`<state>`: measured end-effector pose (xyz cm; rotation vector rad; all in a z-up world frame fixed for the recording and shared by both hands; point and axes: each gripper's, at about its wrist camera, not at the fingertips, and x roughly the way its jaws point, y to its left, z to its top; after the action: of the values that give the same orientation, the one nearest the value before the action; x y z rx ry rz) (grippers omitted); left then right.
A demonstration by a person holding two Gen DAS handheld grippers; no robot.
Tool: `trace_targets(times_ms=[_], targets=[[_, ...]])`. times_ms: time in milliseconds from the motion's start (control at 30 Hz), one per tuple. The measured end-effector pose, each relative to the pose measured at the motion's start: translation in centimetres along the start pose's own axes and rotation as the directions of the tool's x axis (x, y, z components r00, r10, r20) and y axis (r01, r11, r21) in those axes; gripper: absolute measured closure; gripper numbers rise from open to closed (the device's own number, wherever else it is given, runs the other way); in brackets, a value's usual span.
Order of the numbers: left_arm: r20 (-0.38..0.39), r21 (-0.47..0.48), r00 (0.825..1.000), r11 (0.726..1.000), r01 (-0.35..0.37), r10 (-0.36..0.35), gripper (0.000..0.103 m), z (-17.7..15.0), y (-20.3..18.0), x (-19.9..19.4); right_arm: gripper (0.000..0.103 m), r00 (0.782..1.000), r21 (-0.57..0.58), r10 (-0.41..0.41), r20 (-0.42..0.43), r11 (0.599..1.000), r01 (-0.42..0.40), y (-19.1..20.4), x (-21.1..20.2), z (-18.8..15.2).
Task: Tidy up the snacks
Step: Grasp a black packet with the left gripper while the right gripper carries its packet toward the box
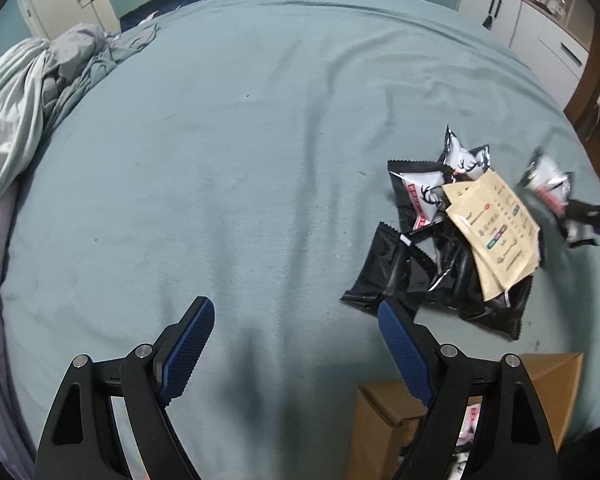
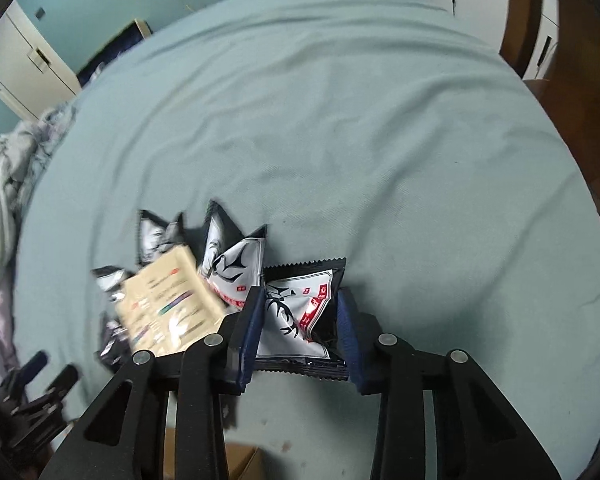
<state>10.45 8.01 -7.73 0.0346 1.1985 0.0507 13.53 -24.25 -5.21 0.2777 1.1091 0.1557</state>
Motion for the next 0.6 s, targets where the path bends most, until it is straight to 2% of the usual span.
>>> trace_targets(times_ms=[167,233,333,400,533,600], targets=[[-0.003,0.129,0.999,0.990,-0.050,0.051,0.018,-0.2,-1.5,1.1,0.069,0.998,-0.017,0.048,0.047,0.999,-0.048,-0.5,-3.8,-2.3],[0.009,0.152,0.999,0.988,-0.035,0.034,0.018,-0.1,-2.0,0.8,0.069,0.997,-0.012,0.057,0.054,0.998,-0.056,-1.3,-4.1,-2.7],[0.010,0.159,1.000,0.987,0.024,-0.025,0.018,0.7,-2.6,0.6,0.069,0.997,0.029,0.068,0.028,0.997,-0.069,-3.7,-2.7,-3.0],[-0.016,0.178,0.998,0.982,0.066,-0.065,0.018,1.4,-3.3,1.2,0.068,0.997,0.083,0.072,0.006,0.994,-0.072,-4.8,-0.5,-2.3],[-0.036,0.220,0.998,0.974,0.050,-0.043,0.018,1.7,-4.5,2.6,0.067,0.993,0.210,0.108,-0.057,0.973,-0.094,-7.0,2.8,-2.2],[-0.045,0.217,0.997,0.973,0.075,-0.067,0.018,1.9,-4.5,3.1,0.065,0.988,0.262,0.139,-0.072,0.958,-0.116,-7.7,3.5,-2.1]])
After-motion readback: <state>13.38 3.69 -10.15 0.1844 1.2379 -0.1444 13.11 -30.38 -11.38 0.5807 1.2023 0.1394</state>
